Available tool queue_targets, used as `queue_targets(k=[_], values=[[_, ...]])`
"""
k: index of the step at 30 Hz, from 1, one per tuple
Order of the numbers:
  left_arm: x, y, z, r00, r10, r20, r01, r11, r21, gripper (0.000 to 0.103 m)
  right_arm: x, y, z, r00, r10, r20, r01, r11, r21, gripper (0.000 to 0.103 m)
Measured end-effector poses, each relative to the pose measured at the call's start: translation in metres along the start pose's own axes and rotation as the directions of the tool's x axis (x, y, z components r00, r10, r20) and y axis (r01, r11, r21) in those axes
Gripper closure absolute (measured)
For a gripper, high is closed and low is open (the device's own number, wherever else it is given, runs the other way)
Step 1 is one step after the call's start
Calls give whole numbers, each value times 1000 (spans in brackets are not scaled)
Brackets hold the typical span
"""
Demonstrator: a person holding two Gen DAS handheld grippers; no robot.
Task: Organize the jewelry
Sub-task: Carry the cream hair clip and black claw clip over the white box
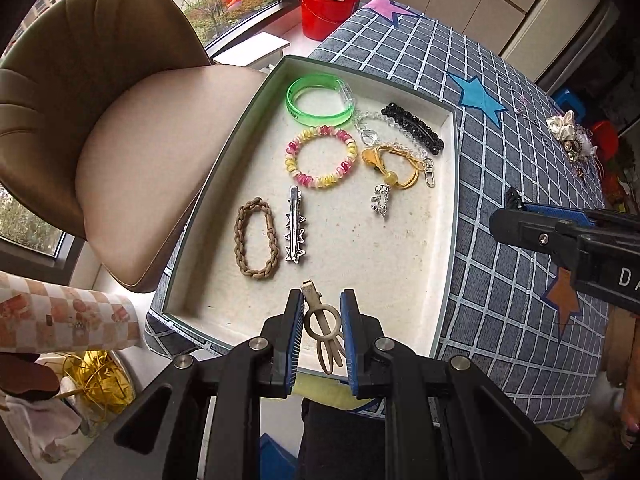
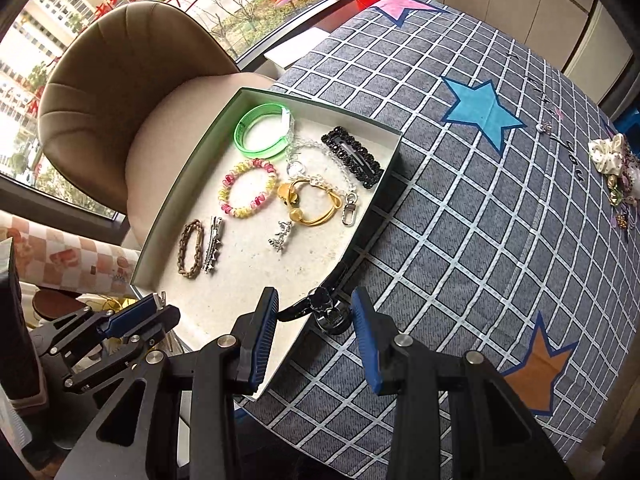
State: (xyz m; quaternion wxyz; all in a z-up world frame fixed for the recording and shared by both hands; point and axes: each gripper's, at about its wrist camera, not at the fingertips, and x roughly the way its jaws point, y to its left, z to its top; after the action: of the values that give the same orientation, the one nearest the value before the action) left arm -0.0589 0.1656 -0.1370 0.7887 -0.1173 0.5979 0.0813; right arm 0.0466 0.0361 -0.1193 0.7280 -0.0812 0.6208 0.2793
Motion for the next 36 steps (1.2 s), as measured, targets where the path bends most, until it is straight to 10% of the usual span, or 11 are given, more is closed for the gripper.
queue_targets(k=[36], values=[[75,7,17,999,54,-11,-53,999,8,77,107,12,33,993,11,-115,-28,989,-148,62]])
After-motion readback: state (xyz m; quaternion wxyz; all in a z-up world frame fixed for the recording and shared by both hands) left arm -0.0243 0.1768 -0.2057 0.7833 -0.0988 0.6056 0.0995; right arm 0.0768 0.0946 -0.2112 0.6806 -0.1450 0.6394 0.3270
